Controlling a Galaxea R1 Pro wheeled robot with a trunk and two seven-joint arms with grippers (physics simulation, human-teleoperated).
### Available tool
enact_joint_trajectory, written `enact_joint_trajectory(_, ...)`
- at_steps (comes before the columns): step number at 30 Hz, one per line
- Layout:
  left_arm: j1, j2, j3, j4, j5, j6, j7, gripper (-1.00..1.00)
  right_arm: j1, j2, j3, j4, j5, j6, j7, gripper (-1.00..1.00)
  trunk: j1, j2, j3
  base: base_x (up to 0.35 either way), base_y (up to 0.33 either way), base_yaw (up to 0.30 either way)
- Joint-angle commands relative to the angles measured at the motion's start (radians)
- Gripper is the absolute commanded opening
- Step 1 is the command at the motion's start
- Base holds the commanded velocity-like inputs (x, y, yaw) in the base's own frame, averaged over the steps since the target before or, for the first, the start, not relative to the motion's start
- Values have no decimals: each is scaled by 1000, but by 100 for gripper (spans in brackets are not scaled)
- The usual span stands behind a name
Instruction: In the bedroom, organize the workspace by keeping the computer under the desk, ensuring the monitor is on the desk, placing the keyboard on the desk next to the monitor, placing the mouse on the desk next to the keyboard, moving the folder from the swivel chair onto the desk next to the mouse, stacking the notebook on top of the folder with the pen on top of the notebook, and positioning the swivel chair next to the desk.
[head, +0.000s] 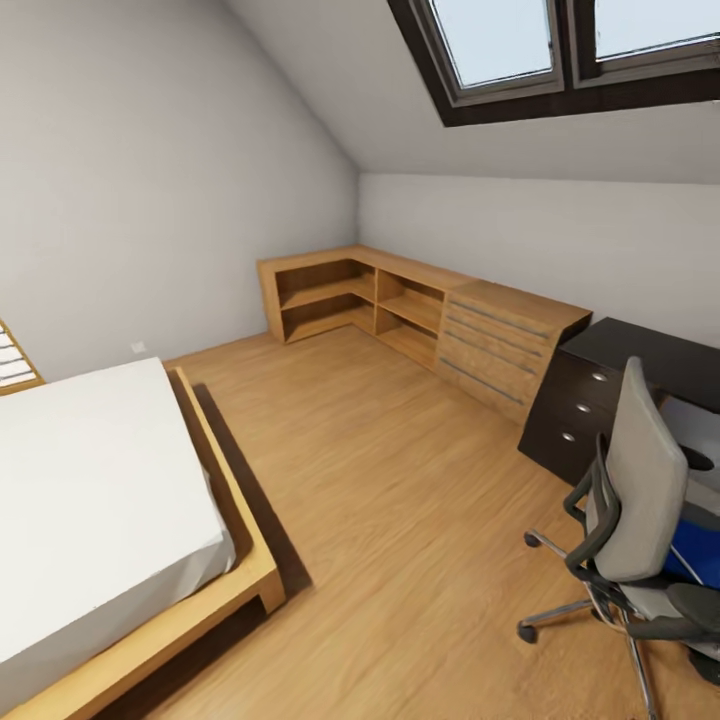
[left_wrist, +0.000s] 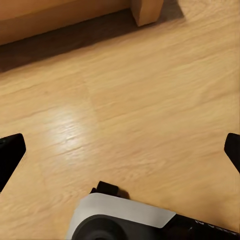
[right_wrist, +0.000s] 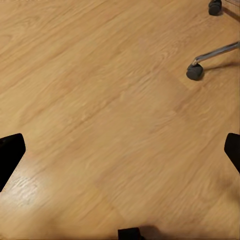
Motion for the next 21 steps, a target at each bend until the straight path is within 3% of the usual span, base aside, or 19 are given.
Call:
enact_joint_trajectory(1,0,0,1,0,3,-2,0,100,-1,0,-1,1,-1,-3,-2,100,0,-1,-1,35,286,-255)
enact_joint_trajectory(21,0,0,1,0,4,-2,0,100,-1,0,-1,1,-2,-8,-2,100,0,-1,-1,5,296,-256)
